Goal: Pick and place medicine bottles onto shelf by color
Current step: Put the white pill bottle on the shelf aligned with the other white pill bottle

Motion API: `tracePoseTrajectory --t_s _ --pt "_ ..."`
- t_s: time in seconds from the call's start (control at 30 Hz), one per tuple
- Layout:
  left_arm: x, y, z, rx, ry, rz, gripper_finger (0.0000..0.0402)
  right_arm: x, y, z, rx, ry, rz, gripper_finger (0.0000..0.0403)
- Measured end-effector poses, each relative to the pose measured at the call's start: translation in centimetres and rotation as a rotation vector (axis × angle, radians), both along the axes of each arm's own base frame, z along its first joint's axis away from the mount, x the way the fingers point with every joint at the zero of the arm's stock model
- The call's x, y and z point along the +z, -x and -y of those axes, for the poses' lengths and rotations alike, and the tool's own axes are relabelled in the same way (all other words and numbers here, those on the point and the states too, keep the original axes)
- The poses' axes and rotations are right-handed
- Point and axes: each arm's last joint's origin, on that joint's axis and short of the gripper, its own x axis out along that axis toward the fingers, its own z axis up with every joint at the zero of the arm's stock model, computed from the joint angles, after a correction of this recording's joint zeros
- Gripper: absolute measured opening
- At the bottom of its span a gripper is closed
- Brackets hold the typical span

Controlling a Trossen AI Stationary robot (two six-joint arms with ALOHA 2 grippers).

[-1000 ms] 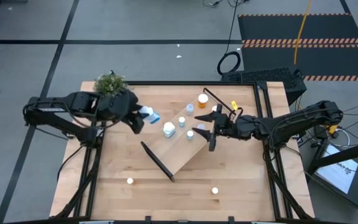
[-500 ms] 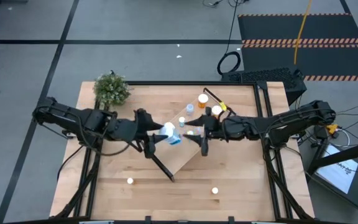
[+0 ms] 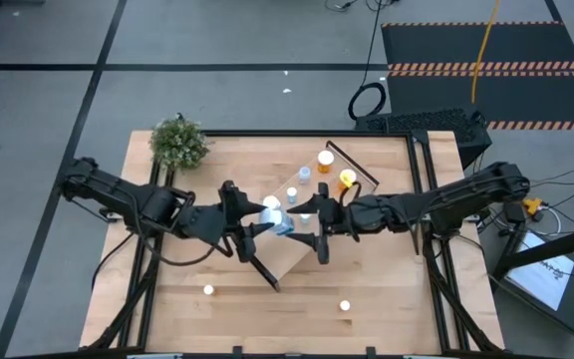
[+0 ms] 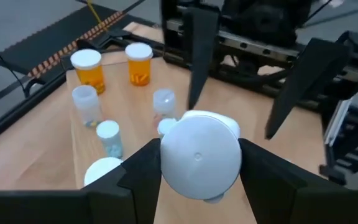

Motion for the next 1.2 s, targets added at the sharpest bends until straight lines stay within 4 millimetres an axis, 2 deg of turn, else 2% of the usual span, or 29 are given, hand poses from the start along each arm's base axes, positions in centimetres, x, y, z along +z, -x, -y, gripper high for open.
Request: tracePoseTrajectory --t_s 0.23,0.6,0.7,0.87,1.03,1.2 --pt "-0.5 -1.0 0.0 0.007 -0.026 0.002 0.0209 -1.0 -0.9 0.3 0.008 -0.007 -0.020 0.0257" --pt "-1.0 -2.2 0.7 -0.070 -0.100 0.003 0.0201 -1.5 -0.8 0.3 0.006 0.004 -0.069 0.0150" --pt "-1.1 -2.3 1.0 -0.100 -0.129 -0.004 0.0224 -1.6 -0.9 0.3 0.013 0.005 -0.070 0.0145" --pt "-1.1 -2.0 1.8 -0.173 -0.217 -0.019 0.0279 -1.5 -0.9 0.2 0.026 0.004 -0.065 0.0169" --pt "-0.9 -1.3 2.9 -0.203 -0.318 -0.023 0.0330 -1.1 -0.7 0.1 0.093 -0.016 -0.052 0.0170" --pt "-0.8 -0.7 4.1 -0.232 -0.362 -0.018 0.0356 -0.9 -0.6 0.0 0.140 -0.003 -0.034 0.0168"
